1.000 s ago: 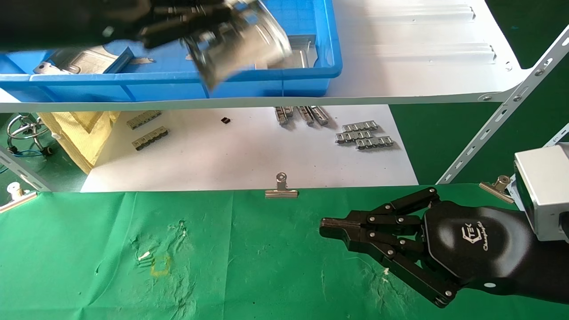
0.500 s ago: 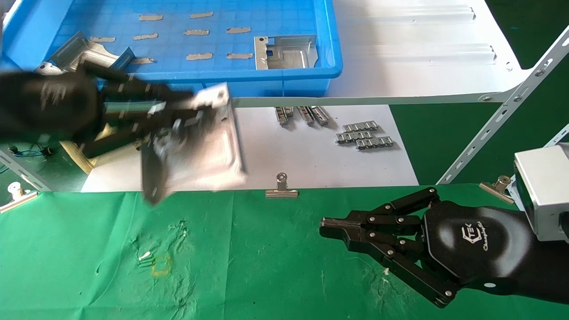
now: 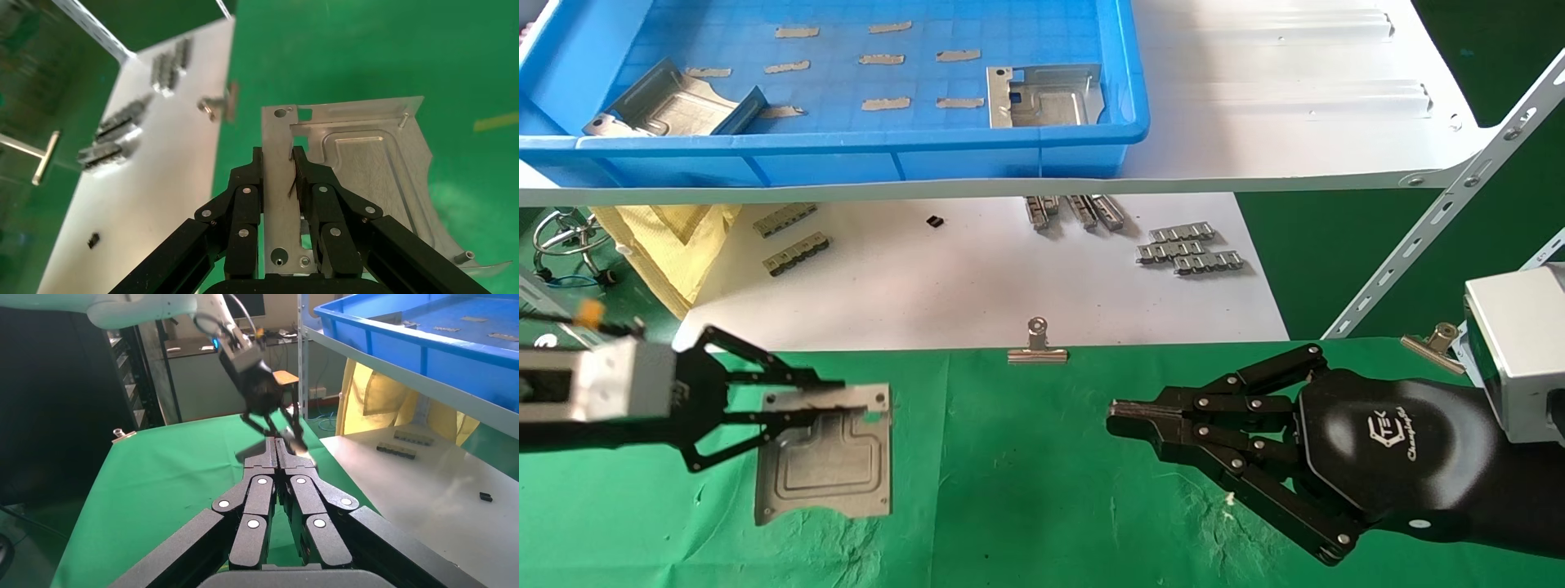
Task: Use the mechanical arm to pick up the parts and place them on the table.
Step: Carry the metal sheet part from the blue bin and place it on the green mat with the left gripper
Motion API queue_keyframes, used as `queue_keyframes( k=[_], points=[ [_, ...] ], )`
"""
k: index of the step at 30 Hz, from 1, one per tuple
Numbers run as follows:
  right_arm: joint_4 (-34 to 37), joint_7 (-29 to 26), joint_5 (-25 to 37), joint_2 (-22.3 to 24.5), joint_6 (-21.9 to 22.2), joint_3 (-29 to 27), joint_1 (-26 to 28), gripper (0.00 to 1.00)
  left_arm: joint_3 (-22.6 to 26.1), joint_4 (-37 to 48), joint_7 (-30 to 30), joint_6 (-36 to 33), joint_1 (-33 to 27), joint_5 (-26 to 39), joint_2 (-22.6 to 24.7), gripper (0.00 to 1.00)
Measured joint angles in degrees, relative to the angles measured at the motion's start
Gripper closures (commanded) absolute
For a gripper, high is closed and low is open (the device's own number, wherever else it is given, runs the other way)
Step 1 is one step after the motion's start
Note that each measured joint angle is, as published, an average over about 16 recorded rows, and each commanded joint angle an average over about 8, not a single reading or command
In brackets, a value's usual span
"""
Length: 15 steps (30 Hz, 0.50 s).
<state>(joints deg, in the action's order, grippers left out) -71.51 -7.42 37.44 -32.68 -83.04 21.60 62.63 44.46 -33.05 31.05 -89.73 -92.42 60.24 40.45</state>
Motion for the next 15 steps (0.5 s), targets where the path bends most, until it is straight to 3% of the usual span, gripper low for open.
queue_keyframes(
  k=[5,7,12,13,15],
  points=[
    [0.0,0.0,0.0,0.0,0.0,0.0,0.0,1.00,2.2,6.4,7.0,0.3,-0.4,3.5,2.8,1.00],
    [0.0,0.0,0.0,0.0,0.0,0.0,0.0,0.93,3.0,8.8,9.3,0.3,-0.8,4.6,3.9,1.00],
    [0.0,0.0,0.0,0.0,0.0,0.0,0.0,0.31,4.7,14.3,13.5,0.3,-2.1,7.0,6.2,1.00],
    [0.0,0.0,0.0,0.0,0.0,0.0,0.0,0.18,4.9,15.3,14.2,0.3,-2.3,7.4,6.6,0.96],
    [0.0,0.0,0.0,0.0,0.0,0.0,0.0,0.00,5.4,17.2,15.4,0.4,-2.9,8.1,7.2,0.71]
  ],
)
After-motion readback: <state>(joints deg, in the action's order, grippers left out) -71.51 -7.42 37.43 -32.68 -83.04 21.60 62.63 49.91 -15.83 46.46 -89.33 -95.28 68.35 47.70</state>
